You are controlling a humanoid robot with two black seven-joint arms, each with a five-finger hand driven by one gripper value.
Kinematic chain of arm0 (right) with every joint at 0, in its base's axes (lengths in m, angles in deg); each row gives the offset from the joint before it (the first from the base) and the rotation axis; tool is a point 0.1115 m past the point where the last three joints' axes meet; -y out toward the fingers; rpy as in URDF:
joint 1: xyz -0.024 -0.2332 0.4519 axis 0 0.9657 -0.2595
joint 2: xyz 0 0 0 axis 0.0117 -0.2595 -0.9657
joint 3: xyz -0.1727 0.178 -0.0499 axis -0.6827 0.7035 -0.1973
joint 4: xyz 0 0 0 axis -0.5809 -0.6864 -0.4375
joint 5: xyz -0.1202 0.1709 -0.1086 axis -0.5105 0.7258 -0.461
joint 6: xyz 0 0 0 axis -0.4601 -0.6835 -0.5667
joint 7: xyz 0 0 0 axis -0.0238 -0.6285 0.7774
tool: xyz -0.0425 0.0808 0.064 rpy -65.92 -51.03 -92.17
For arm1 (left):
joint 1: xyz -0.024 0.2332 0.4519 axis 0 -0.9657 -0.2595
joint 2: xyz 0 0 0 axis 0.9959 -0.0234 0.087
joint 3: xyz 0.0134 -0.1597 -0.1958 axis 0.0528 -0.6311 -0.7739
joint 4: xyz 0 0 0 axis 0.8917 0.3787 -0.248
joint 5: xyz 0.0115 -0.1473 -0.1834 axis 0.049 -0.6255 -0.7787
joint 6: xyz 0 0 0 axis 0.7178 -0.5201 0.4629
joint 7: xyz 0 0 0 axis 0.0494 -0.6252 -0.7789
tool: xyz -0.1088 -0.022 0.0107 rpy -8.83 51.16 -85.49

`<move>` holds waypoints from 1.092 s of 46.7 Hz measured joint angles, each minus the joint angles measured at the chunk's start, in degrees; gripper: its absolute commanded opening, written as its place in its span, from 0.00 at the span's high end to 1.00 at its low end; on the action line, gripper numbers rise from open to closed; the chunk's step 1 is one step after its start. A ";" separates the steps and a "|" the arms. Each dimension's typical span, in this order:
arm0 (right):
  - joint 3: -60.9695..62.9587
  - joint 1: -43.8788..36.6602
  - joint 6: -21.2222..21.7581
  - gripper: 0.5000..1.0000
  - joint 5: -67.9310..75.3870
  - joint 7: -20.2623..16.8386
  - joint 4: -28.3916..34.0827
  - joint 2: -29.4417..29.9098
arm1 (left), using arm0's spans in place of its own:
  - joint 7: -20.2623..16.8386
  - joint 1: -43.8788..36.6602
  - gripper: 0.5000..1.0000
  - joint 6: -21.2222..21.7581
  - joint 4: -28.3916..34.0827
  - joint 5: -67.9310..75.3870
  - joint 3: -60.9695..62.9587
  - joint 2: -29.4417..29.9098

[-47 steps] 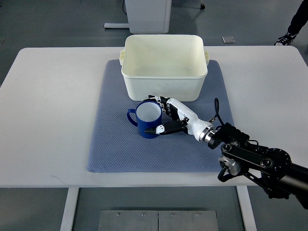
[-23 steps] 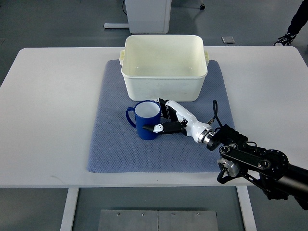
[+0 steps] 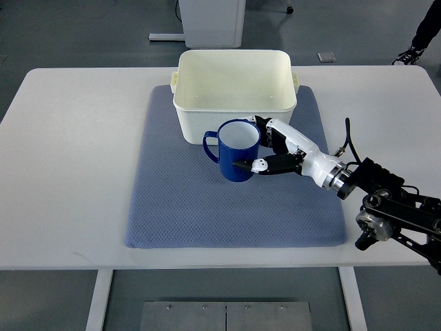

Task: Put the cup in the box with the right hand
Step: 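Lift the blue mug with the right hand up above the box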

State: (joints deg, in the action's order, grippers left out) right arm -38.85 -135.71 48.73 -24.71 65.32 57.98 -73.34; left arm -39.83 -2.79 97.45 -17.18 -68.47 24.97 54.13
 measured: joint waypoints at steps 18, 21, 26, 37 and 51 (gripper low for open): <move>6.27 -8.77 2.78 1.00 4.97 -4.02 3.79 -9.91 | 0.01 -0.01 0.00 0.00 0.01 0.00 0.01 0.00; 6.83 -10.39 2.99 1.00 5.56 -5.26 3.72 -9.97 | 0.01 0.00 0.00 0.00 0.00 0.00 0.00 0.00; 6.87 -13.39 2.91 1.00 7.01 -6.76 3.33 -9.43 | 0.01 0.00 0.00 0.00 0.00 0.00 0.01 0.00; 5.54 -17.72 1.91 1.00 9.52 -9.03 -1.25 -5.04 | 0.01 0.01 0.00 -0.02 0.00 0.00 0.01 0.00; 3.21 -21.51 0.93 1.00 9.73 -10.18 -11.56 4.61 | 0.01 0.01 0.00 -0.02 0.00 0.00 0.00 0.00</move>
State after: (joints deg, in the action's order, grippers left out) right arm -35.64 -157.22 49.66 -14.97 55.14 46.42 -68.73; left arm -39.83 -2.78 97.44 -17.18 -68.47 24.97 54.13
